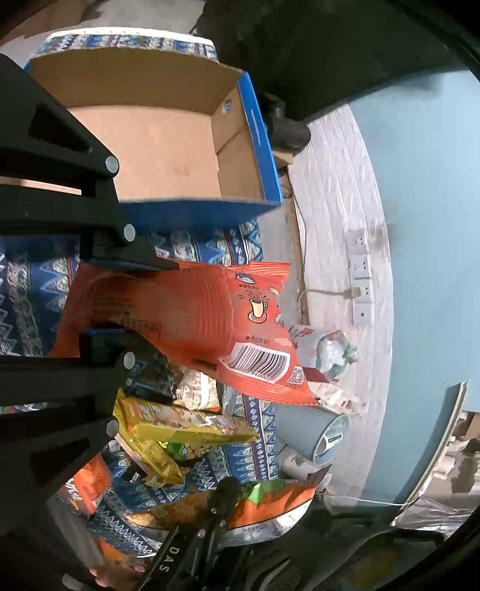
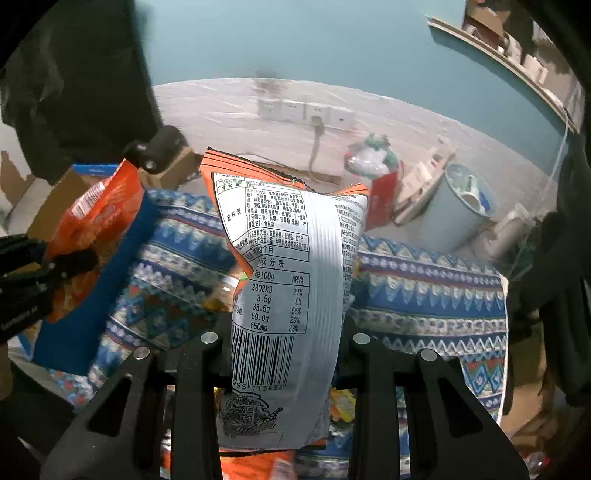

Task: Organize snacks
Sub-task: 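Lift the orange bag with the left tool and carry it over the box, then open the left tool to drop the orange bag into the box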

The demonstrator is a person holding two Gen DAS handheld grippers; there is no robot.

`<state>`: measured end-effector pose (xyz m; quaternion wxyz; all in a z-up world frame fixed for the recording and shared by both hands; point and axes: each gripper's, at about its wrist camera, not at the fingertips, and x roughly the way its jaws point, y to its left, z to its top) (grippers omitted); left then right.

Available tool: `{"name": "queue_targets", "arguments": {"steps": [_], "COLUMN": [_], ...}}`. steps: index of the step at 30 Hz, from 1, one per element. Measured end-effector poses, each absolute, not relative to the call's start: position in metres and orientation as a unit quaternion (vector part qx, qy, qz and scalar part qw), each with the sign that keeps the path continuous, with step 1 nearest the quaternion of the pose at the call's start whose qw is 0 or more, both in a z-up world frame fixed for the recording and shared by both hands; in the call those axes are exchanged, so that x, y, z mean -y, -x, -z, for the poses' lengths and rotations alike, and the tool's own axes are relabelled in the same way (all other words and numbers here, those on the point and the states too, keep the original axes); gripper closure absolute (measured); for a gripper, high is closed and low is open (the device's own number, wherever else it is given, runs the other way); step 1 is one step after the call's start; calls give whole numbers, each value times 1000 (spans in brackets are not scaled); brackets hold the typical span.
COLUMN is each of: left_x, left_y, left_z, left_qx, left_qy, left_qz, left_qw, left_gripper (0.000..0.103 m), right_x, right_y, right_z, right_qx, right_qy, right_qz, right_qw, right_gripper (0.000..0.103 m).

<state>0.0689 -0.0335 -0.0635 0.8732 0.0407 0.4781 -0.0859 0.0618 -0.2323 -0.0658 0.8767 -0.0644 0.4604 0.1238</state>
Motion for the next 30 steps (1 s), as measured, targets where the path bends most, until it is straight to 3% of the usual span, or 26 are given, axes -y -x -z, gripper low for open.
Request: {"name": "queue_targets", "arguments": {"steps": [21, 30], "left_x": [-82, -126], "left_y": [-36, -33], "left_z": [33, 49], "left_qx": [-451, -459], "left_qy": [54, 55], "left_qz": [58, 2], "left_qw": [889, 887], "left_gripper": [84, 84], "right_x": [105, 55], "right_y": [-71, -69], "right_z": [49, 56], "right_qx": [-453, -459], "right_qy": [86, 90], "right_qz": [-202, -236], "right_qw": [864, 852], "right_gripper": [72, 72]}}
